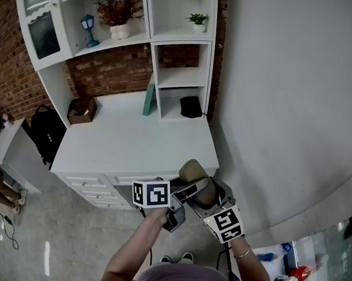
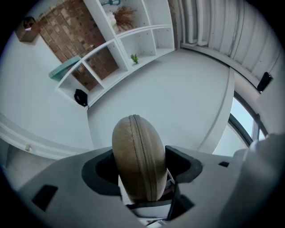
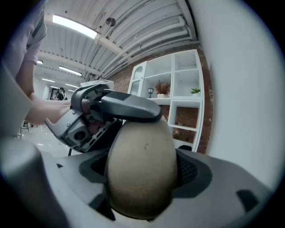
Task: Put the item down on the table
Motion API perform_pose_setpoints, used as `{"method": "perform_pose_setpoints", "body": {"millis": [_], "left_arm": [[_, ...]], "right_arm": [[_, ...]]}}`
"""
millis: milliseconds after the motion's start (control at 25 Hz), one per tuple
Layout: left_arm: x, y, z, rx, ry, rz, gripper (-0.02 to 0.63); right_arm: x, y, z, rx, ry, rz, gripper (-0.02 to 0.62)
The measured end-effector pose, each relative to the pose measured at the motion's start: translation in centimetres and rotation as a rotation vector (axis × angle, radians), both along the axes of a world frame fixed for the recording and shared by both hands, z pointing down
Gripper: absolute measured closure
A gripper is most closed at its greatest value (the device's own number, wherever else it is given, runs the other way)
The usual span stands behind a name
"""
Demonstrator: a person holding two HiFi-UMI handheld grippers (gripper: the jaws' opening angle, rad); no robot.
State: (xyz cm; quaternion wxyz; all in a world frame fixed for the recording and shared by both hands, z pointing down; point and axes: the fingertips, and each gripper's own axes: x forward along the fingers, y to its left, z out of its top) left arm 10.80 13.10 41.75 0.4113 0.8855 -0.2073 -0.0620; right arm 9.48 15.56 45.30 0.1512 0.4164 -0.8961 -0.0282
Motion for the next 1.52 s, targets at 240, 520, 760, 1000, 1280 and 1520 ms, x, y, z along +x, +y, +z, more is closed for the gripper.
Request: {"method": "perform_pose_setpoints", "body": {"millis": [240, 520, 760, 1000, 1280, 1520], "left_arm": [[0.7, -0.7, -0.3, 0.002, 0.002, -0.012, 0.304], [1.3, -1.6, -0.9, 0.014, 0.008, -0.026, 0.304], [1.4, -3.0, -1.7, 0.03, -0.011, -0.028, 0.303], [1.7, -6.0, -1.2, 0.041, -0.009, -0.019, 0.301], [0.5, -13.2, -0.8, 0.042, 0.034, 0.002, 0.302], [-1.4, -21.4, -1.4, 0.048, 0.031, 0.025, 0.302]], "right_arm": [[0.7, -0.6, -0.4, 0.003, -0.013, -0.008, 0.189], [1.3, -1.5, -1.0, 0.021, -0.033, -0.027, 0.186], [1.4, -3.0, -1.8, 0.032, -0.042, -0.033, 0.186], [1.5, -6.1, -1.3, 0.032, -0.06, -0.008, 0.186], [0.4, -13.3, -0.9, 0.043, -0.026, 0.014, 0.186], [-1.5, -21.5, -1.6, 0.048, -0.04, 0.05, 0.186]]}}
